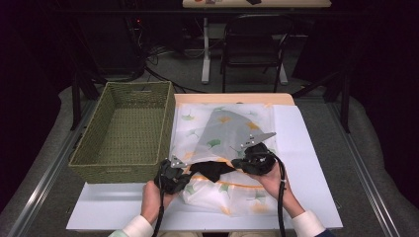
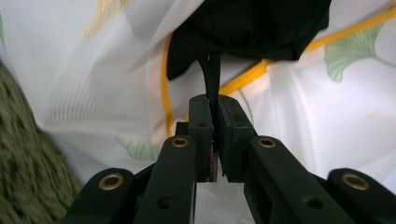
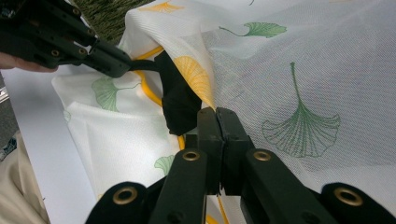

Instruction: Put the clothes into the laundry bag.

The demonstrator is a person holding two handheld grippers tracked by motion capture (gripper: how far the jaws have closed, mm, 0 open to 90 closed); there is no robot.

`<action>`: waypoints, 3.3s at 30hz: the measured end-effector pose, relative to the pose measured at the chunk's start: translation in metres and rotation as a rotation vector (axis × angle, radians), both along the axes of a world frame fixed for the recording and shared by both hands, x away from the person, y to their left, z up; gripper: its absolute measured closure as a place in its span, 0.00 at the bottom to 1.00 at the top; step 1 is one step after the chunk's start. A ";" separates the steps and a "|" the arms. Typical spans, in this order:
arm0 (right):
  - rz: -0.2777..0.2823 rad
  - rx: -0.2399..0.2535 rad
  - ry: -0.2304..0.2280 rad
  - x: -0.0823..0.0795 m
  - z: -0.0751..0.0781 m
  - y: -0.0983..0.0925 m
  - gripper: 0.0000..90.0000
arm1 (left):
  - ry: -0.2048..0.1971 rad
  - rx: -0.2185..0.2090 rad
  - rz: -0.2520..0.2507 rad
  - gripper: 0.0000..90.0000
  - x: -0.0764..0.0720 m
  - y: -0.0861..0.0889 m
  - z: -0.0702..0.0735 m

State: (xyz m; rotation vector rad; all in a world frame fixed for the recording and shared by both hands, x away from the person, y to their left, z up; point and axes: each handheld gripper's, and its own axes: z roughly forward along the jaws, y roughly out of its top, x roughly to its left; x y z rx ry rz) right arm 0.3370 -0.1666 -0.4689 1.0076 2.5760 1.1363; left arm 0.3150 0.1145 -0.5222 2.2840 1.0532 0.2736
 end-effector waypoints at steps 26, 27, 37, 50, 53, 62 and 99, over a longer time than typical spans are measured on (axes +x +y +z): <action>0.000 0.000 -0.002 0.000 0.000 0.000 0.99 | 0.058 0.026 -0.042 0.94 0.027 -0.019 0.004; 0.001 0.001 -0.002 0.000 0.000 0.000 0.99 | 0.050 0.016 -0.041 0.94 0.028 -0.020 0.005; 0.001 -0.001 -0.004 0.000 0.000 -0.001 0.99 | -0.007 -0.028 0.008 0.94 0.042 -0.030 -0.006; -0.002 -0.002 -0.005 -0.001 0.000 -0.002 0.99 | 0.051 -0.014 -0.016 0.74 0.032 -0.018 -0.012; -0.001 -0.002 -0.005 -0.001 0.000 -0.003 0.99 | 0.064 -0.065 -0.015 0.60 0.023 -0.009 -0.002; -0.006 -0.001 -0.006 -0.002 0.002 -0.003 0.99 | 0.007 0.005 -0.151 0.50 -0.003 -0.023 0.007; 0.006 0.010 0.012 -0.024 0.009 -0.015 0.99 | 0.022 -0.001 -0.191 0.92 -0.035 0.006 -0.010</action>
